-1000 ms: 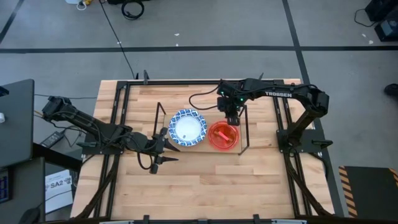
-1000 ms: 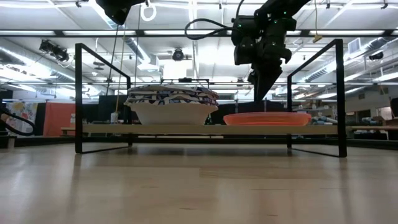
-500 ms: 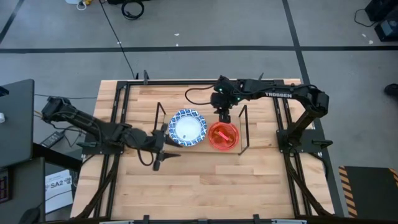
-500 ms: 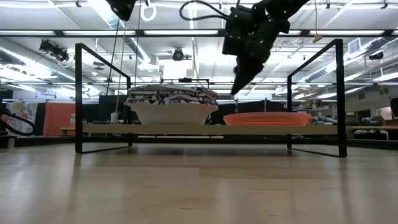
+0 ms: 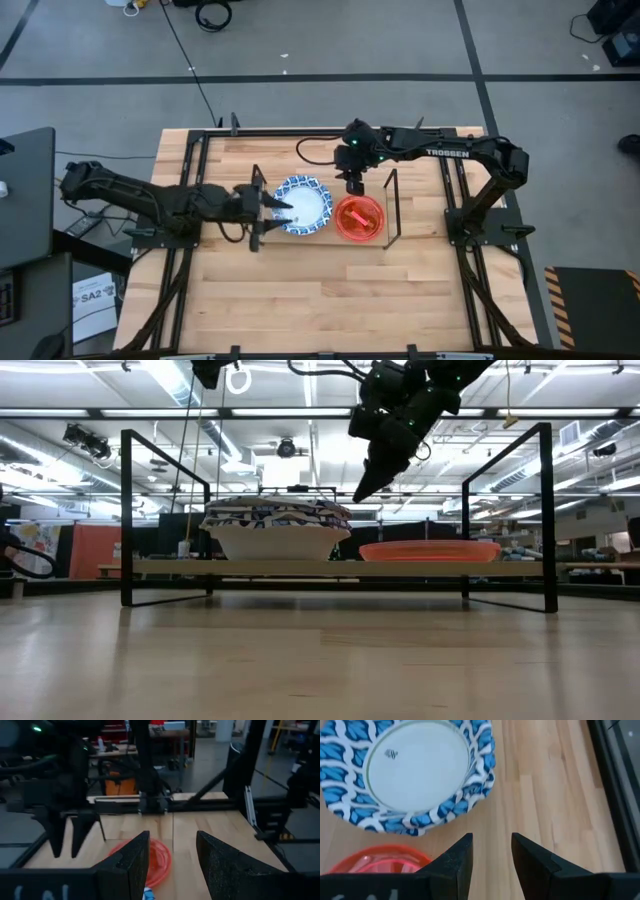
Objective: Place and stack plates onto a shelf
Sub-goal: Return to Home Position
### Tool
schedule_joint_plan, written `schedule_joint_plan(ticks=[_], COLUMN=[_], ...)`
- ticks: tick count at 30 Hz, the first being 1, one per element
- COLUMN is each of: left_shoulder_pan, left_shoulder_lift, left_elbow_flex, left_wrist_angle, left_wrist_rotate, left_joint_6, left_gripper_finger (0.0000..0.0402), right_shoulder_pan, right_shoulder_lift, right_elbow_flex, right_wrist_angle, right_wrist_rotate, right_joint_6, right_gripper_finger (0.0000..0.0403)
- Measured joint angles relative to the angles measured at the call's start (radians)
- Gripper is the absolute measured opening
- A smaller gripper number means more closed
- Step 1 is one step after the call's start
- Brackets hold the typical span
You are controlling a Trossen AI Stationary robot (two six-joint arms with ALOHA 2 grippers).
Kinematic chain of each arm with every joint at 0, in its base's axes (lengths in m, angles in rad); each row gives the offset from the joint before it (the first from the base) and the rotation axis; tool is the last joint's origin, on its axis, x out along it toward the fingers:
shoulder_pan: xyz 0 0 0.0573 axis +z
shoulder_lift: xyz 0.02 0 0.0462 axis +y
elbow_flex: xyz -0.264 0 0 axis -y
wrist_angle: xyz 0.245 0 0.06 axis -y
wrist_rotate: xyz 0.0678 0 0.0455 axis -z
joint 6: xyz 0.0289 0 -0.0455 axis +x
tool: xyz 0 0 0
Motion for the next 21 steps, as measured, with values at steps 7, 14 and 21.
schedule_joint_plan(ticks=[7, 14, 21], left_shoulder_pan=[0.040, 0.046, 0.046], left_shoulder_lift=[-0.113, -0.251, -0.446], left_elbow_flex=[0.000, 0.000, 0.000], left_wrist_angle=[-0.008, -0.086, -0.339], left_wrist_rotate=[0.000, -0.010, -0.045], left_joint_6=[0.039, 0.125, 0.119], left_gripper_finger=[0.0169, 0.0169, 0.0169], right_shoulder_pan=[0.010, 0.034, 0.049], right_shoulder_lift=[0.000, 0.000, 0.000], right_elbow_flex=[0.000, 0.000, 0.000], right_wrist_angle=[0.117, 0.242, 0.284], right_wrist_rotate=[-0.001, -0.001, -0.001], right_joint_6=[0.000, 0.000, 0.000], right_gripper_finger=[0.0140, 0.0140, 0.0140])
